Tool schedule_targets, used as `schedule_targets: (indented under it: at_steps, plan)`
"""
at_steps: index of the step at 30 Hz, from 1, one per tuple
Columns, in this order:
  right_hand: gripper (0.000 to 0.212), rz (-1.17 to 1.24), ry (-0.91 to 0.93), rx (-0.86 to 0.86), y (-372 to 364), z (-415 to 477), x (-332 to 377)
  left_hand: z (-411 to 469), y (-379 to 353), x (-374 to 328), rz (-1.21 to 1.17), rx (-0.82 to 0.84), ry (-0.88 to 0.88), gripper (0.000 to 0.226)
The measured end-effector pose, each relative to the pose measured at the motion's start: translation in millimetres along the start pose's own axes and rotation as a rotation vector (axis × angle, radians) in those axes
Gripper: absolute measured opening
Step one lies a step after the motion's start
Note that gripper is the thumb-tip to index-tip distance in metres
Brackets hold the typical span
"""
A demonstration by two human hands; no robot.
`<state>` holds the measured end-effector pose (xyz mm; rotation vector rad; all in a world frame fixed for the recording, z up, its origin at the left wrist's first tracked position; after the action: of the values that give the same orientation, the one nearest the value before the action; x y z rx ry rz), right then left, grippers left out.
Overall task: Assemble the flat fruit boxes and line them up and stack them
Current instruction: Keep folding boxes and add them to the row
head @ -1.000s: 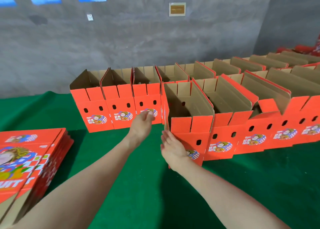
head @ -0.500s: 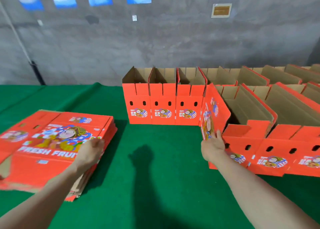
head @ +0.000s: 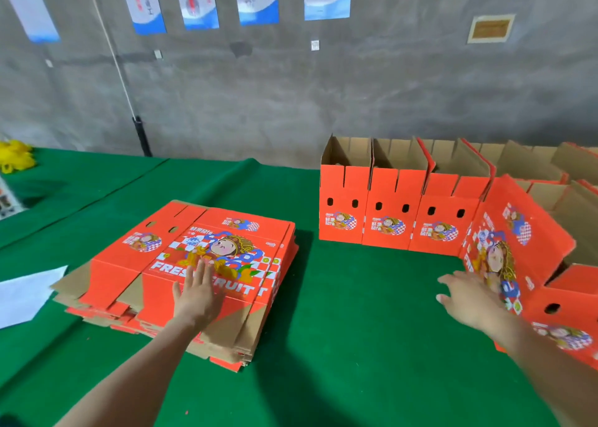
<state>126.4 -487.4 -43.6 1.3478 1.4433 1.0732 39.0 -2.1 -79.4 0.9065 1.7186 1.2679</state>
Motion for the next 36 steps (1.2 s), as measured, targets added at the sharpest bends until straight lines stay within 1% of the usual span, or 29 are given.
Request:
schedule_targets:
  at_steps: [2, 3, 5, 7, 8, 9, 10, 11, 12, 13, 14, 15, 16, 17, 19, 22, 25, 29, 32, 33, 34, 35, 36]
  plan:
    - [0.048, 0.071, 0.078, 0.007, -5, -6, 38, 2, -14, -1, 0.032, 0.081, -0.031, 0.063]
    - [0.048, 0.105, 0.123, 0.017, -8, -9, 59, -1, -21, -4, 0.019, 0.078, -0.055, 0.06]
    - [0.047, 0.178, 0.227, 0.049, -21, -16, 101, -11, -30, -11, -0.016, -0.004, -0.145, 0.05]
    - [0.049, 0.302, 0.301, 0.13, -37, -23, 138, -25, -31, -19, -0.08, -0.132, -0.299, 0.037]
    - [0.052, 0.354, 0.315, 0.184, -45, -26, 155, -29, -30, -22, -0.124, -0.194, -0.362, 0.036]
    - [0.055, 0.401, 0.314, 0.235, -53, -29, 169, -31, -29, -22, -0.152, -0.238, -0.388, 0.038]
    - [0.059, 0.47, 0.296, 0.281, -59, -31, 182, -30, -29, -19, -0.158, -0.249, -0.374, 0.042]
    - [0.063, 0.576, 0.253, 0.327, -65, -32, 194, -29, -31, -16, -0.134, -0.211, -0.334, 0.048]
    - [0.063, 0.735, 0.187, 0.384, -70, -33, 204, -27, -36, -12, -0.095, -0.134, -0.294, 0.056]
    - [0.058, 0.937, 0.111, 0.44, -73, -35, 214, -26, -42, -9, -0.051, -0.039, -0.274, 0.062]
    - [0.049, 1.14, 0.047, 0.484, -75, -35, 223, -26, -48, -7, -0.013, 0.045, -0.277, 0.065]
    - [0.04, 1.304, -0.009, 0.504, -76, -36, 230, -28, -53, -7, 0.005, 0.096, -0.292, 0.066]
    - [0.034, 1.389, -0.052, 0.495, -76, -37, 234, -30, -54, -8, -0.012, 0.109, -0.306, 0.066]
    - [0.029, 1.42, -0.078, 0.471, -74, -38, 236, -33, -50, -9, -0.054, 0.1, -0.314, 0.064]
    - [0.022, 1.434, -0.098, 0.401, -66, -40, 233, -38, -33, -11, -0.145, 0.062, -0.341, 0.057]
    - [0.022, 1.5, -0.075, 0.281, -39, -37, 217, -50, 9, -21, -0.293, -0.02, -0.445, 0.045]
    - [0.024, 1.542, -0.069, 0.179, -3, -37, 187, -73, 52, -40, -0.312, -0.085, -0.57, 0.042]
    - [0.023, 1.606, -0.204, 0.085, 21, -44, 127, -106, 95, -65, -0.355, -0.193, -0.724, 0.036]
    - [0.018, 1.612, -0.317, 0.078, 22, -57, 83, -117, 116, -70, -0.347, -0.326, -0.773, 0.041]
    - [0.023, 1.61, -0.343, 0.082, 21, -63, 70, -119, 121, -74, -0.323, -0.325, -0.794, 0.044]
    - [0.033, 1.599, -0.361, 0.089, 20, -69, 59, -120, 123, -80, -0.272, -0.275, -0.828, 0.053]
    - [0.046, 1.572, -0.377, 0.095, 20, -75, 48, -122, 121, -88, -0.162, -0.214, -0.865, 0.065]
    - [0.056, 1.54, -0.392, 0.103, 20, -81, 39, -124, 118, -99, 0.011, -0.173, -0.88, 0.074]
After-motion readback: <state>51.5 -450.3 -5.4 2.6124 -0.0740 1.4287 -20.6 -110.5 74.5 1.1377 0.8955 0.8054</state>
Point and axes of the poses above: each hand's wrist, its own z-axis towards the middle knuckle, its own y-axis out of the back of the hand, x = y × z, the point moved 3 cm from there along z, towards the middle knuckle, and after that the axes turned 8 degrees about x, right-handed, at the moved point
